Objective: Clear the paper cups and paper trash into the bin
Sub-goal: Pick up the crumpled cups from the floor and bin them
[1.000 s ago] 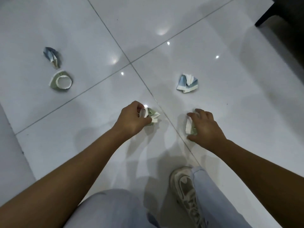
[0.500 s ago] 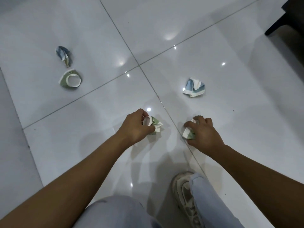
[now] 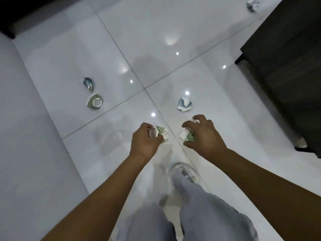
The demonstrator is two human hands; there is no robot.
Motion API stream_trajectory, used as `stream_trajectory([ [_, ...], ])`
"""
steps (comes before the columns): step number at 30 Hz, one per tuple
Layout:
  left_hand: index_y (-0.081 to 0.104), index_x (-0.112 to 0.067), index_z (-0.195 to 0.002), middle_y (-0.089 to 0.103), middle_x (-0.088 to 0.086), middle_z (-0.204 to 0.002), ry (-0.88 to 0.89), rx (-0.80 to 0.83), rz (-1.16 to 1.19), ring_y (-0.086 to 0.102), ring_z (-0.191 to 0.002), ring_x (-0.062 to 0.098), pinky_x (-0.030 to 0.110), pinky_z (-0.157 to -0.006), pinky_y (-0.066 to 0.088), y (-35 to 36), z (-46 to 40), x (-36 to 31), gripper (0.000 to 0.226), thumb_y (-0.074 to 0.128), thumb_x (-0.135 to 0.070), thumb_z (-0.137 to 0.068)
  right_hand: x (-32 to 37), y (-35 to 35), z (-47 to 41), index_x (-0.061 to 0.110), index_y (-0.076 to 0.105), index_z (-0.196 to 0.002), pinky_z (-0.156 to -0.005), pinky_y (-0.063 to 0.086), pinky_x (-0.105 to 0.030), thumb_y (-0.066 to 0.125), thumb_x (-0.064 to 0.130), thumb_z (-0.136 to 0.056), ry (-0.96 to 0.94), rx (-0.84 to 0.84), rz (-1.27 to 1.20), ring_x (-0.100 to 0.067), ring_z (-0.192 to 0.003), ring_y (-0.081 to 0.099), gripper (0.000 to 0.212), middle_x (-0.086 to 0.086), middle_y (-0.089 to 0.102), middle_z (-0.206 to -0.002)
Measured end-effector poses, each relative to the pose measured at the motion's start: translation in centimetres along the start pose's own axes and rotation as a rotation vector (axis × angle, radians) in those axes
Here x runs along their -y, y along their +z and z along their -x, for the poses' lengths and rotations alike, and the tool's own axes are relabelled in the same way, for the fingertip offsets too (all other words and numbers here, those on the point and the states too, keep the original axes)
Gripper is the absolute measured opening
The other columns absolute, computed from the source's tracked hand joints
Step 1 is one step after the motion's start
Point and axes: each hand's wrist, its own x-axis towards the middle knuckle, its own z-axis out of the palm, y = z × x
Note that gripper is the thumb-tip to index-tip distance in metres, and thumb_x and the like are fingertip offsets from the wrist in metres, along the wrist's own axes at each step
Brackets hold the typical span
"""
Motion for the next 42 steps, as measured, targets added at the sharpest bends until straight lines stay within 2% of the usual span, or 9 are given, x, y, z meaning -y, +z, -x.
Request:
stream_trajectory([
  [5,0.052,-0.010,-0.094,0.053,-0.012,-0.080,0.074,0.061,0.000,0.064,-0.068,-0.001,0.008,-0.051,0.041,-6.9,10.3,-11.1,0.016,0.063,-0.006,-0.084,5.2,-12.8,10.5,0.032,0.054,-0.125,-0.085,0.041,-0.027,0.075,0.029,-0.077,0.074,-0.077,-0.054,-0.023,-0.119,0.038,0.052,0.002,0.034,-0.139],
  [8,0.057,-0.013,-0.099,0.058,-0.006,-0.088,0.133,0.106,-0.050,0.059,-0.083,0.012,0.012,-0.058,0.039,-10.6,16.7,-17.7,0.020,0.067,-0.016,-0.082,8.2,-20.3,17.3,0.032,0.053,-0.126,-0.088,0.042,-0.029,0.074,0.028,-0.079,0.133,-0.129,-0.059,-0.025,-0.121,0.037,0.052,0.000,0.032,-0.142],
  [13,0.057,-0.013,-0.097,0.058,-0.008,-0.088,0.294,0.216,-0.114,0.058,-0.078,0.009,0.008,-0.054,0.039,-14.6,28.2,-28.1,0.018,0.068,-0.014,-0.082,11.8,-31.0,29.0,0.032,0.053,-0.127,-0.091,0.040,-0.030,0.075,0.029,-0.078,0.231,-0.249,-0.086,-0.027,-0.123,0.036,0.054,-0.002,0.033,-0.142],
  [19,0.060,-0.005,-0.105,0.063,0.002,-0.105,0.446,0.242,-0.126,0.061,-0.094,0.018,0.019,-0.071,0.042,-13.9,38.9,-37.7,0.026,0.069,-0.013,-0.081,12.0,-39.1,40.0,0.031,0.055,-0.124,-0.092,0.043,-0.034,0.078,0.030,-0.077,0.302,-0.430,-0.206,-0.025,-0.118,0.039,0.053,0.001,0.038,-0.135],
  [23,0.062,-0.006,-0.107,0.064,0.003,-0.101,0.558,0.305,-0.172,0.059,-0.085,0.014,0.017,-0.063,0.043,-9.1,45.7,-42.7,0.029,0.070,-0.012,-0.080,8.0,-43.2,47.1,0.031,0.055,-0.124,-0.093,0.044,-0.036,0.079,0.028,-0.076,0.356,-0.542,-0.247,-0.026,-0.119,0.040,0.054,0.002,0.041,-0.131],
  [25,0.062,-0.007,-0.106,0.064,0.003,-0.099,0.601,0.346,-0.200,0.059,-0.084,0.014,0.018,-0.066,0.044,-5.2,49.1,-44.7,0.028,0.070,-0.011,-0.080,4.3,-44.8,50.9,0.032,0.055,-0.123,-0.095,0.045,-0.038,0.079,0.028,-0.074,0.394,-0.581,-0.254,-0.027,-0.119,0.040,0.054,0.001,0.041,-0.131],
  [33,0.062,-0.009,-0.103,0.065,0.004,-0.094,0.698,0.537,-0.265,0.059,-0.080,0.015,0.022,-0.063,0.045,16.6,62.4,-49.7,0.025,0.070,-0.011,-0.079,-14.3,-48.4,67.0,0.031,0.056,-0.123,-0.091,0.047,-0.037,0.081,0.029,-0.072,0.546,-0.654,-0.309,-0.026,-0.115,0.045,0.057,-0.003,0.043,-0.131],
  [36,0.061,-0.006,-0.106,0.066,0.006,-0.098,0.770,0.618,-0.342,0.060,-0.085,0.018,0.026,-0.071,0.048,24.0,67.4,-50.8,0.030,0.071,-0.012,-0.078,-20.2,-49.4,72.8,0.030,0.057,-0.124,-0.091,0.046,-0.035,0.080,0.029,-0.072,0.611,-0.686,-0.349,-0.026,-0.116,0.044,0.057,-0.003,0.042,-0.131],
  [42,0.063,-0.006,-0.103,0.066,0.005,-0.097,0.857,0.765,-0.408,0.059,-0.082,0.017,0.021,-0.067,0.044,36.9,73.1,-54.6,0.027,0.071,-0.011,-0.078,-31.0,-51.0,80.5,0.031,0.056,-0.124,-0.090,0.048,-0.037,0.080,0.029,-0.072,0.758,-0.771,-0.399,-0.028,-0.115,0.046,0.057,-0.003,0.041,-0.131],
])
